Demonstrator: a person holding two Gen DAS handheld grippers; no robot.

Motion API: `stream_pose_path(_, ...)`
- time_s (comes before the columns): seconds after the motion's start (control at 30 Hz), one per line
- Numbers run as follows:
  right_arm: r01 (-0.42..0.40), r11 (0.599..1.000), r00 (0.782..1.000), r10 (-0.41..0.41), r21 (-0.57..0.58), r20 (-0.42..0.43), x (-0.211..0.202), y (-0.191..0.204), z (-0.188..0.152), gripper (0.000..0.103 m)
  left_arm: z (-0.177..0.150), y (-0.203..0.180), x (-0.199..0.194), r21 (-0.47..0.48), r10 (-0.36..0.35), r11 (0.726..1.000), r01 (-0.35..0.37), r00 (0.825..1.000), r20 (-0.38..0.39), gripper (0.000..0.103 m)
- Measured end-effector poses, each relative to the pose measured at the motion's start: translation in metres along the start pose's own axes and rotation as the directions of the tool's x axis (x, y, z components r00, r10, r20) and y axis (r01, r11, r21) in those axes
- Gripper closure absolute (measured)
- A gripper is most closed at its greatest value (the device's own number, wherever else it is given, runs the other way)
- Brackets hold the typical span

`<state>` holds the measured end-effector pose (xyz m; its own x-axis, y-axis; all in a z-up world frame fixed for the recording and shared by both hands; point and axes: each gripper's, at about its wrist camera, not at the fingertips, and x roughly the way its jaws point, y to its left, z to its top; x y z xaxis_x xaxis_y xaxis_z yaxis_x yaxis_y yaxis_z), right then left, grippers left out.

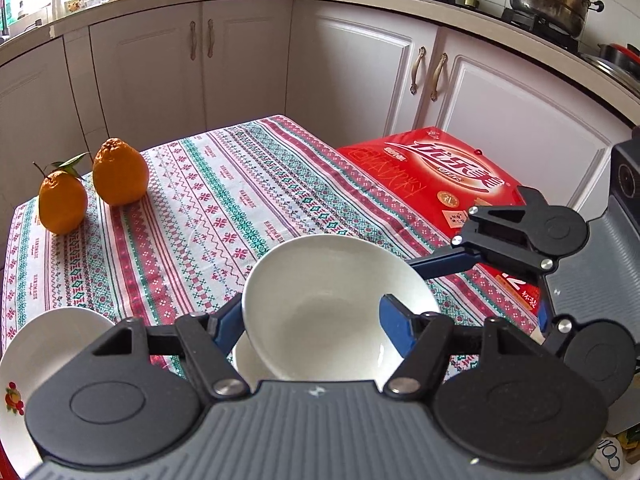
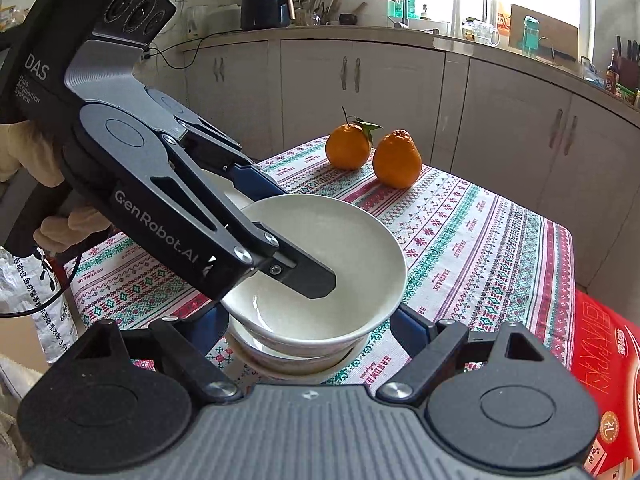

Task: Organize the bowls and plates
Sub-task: 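Carry the bowl with the left tool and lower it into the nested bowls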

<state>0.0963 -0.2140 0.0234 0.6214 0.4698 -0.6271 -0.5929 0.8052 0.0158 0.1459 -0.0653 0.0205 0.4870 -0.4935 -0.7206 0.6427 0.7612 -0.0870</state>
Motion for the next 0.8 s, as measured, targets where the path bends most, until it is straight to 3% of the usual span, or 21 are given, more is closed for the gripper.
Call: stream_pose_path(0.8,-0.017,1.0,0.999,0.017,0.004,-0.045,0.018,-0.001,0.002,0.012,-0.013,0.017,0.012,-0.043,-0.031,0.999,0.031,1.0,-0.004,0.033)
